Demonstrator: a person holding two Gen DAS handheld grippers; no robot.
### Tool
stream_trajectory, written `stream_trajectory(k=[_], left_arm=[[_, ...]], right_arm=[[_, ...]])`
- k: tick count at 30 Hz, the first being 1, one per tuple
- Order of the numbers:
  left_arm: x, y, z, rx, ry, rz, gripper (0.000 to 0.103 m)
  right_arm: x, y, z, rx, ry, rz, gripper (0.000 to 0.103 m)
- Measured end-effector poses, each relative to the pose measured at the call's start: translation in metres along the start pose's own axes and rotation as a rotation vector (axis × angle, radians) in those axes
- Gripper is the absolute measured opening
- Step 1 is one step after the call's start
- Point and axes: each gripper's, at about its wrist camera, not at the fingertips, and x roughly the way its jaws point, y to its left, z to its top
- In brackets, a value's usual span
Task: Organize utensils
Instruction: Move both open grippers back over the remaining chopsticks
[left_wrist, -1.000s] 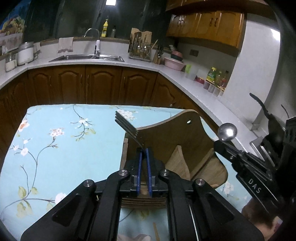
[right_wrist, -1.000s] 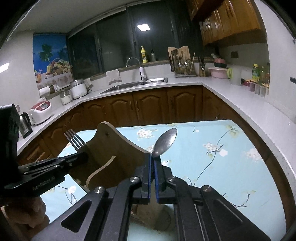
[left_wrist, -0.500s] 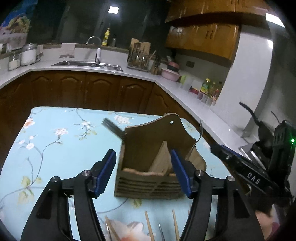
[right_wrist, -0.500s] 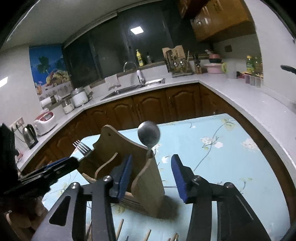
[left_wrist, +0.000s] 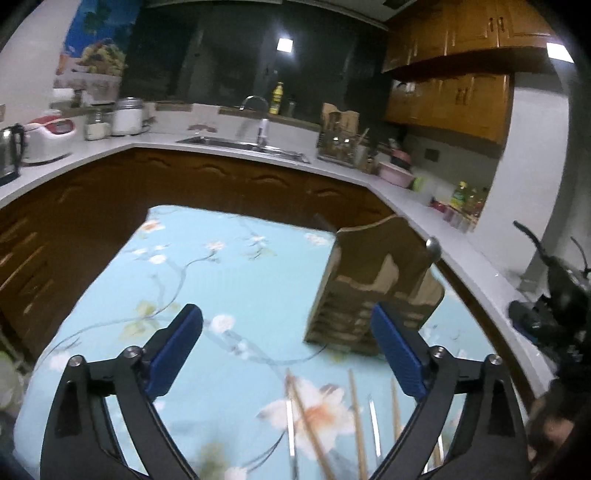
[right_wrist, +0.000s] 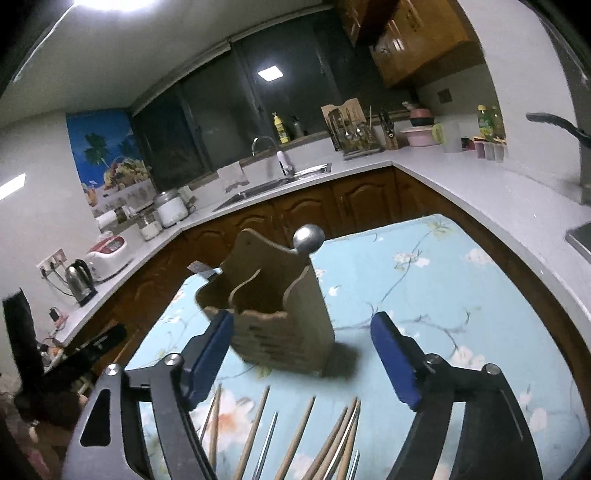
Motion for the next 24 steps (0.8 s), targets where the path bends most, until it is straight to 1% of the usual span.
stream_trajectory(k=[3,6,12,16,18,22,24], left_arm=[[-0.009,0.006,-0.017,0.004,0.036,0.02,0.097],[-0.022,0.011,-0.038,-0.014,0.071,0.01,0.097],[-0.039,0.02,-0.073,-0.039,0.142,0.021,0.097],[-0.039,0.018,-0.087,-0.037,0.183,0.011,0.097],[-0.038,0.017,-0.092,-0.036,0.202,0.007,0.097],[-0.033,0.017,-0.095,-0.027,0.231,0.013,0.097],[-0.03,0.018,-0.093,-0.024,0.237,0.014,0.097]], right_arm=[[-0.019,-0.002,-0.014,0.019,0.002,0.01,0.086],[-0.034,-0.005,-0.027,0.02,0.01,0.0,0.09],[-0.059,-0.01,-0.064,0.019,0.047,-0.029,0.09],[-0.058,-0.01,-0.086,0.011,0.107,-0.045,0.09],[-0.052,-0.01,-0.092,0.006,0.142,-0.038,0.089],[-0.043,-0.008,-0.096,0.007,0.174,-0.041,0.088],[-0.038,-0.008,-0.094,-0.002,0.186,-0.044,0.08]])
